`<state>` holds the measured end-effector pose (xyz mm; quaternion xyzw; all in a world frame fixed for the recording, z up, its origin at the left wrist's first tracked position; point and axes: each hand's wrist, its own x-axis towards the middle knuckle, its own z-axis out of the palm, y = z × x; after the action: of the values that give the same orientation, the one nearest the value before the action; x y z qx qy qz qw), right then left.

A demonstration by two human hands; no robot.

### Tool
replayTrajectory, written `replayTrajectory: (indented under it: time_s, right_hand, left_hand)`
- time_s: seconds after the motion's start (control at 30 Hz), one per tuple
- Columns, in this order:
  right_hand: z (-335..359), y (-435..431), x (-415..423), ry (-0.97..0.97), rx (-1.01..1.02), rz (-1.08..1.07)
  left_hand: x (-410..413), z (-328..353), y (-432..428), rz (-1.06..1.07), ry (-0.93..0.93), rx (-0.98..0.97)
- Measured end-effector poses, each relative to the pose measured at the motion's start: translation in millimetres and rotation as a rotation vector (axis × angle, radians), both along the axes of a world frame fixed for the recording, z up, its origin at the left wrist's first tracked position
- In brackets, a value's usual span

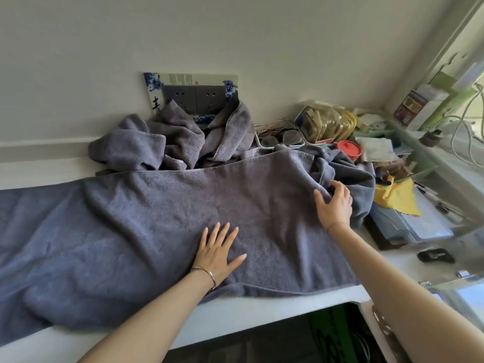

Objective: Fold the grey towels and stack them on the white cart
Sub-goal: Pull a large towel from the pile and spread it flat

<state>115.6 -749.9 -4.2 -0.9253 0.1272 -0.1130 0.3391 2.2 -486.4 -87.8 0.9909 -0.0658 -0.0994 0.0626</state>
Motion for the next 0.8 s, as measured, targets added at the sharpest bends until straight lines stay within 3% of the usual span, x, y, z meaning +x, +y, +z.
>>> replayTrajectory:
  time_s: [0.13,0.33,0.5,0.6,0.8]
  right_hand:
    - [6,-9,32,0.236,0.238,-0.028]
    - [20,-6,31,0.027,0.477,0.267]
    - [64,-40,46,-0.265,0.225,0.113]
    - [68,-60,59,-0.142,0.078,0.038]
    - [26,-44,55,0.090,0.169,0.116]
  left_hand:
    - [-7,-18,2,0.008,-0.005,-0.010]
    - [-16,-26,-2,0.034,-0.119,0.034]
    - [-16,-20,-22,0.018,-0.066,0.023]
    - [-11,-19,-40,0.024,-0.047,0.018]
    - [-6,-18,-47,0.069,-0.065,-0.016]
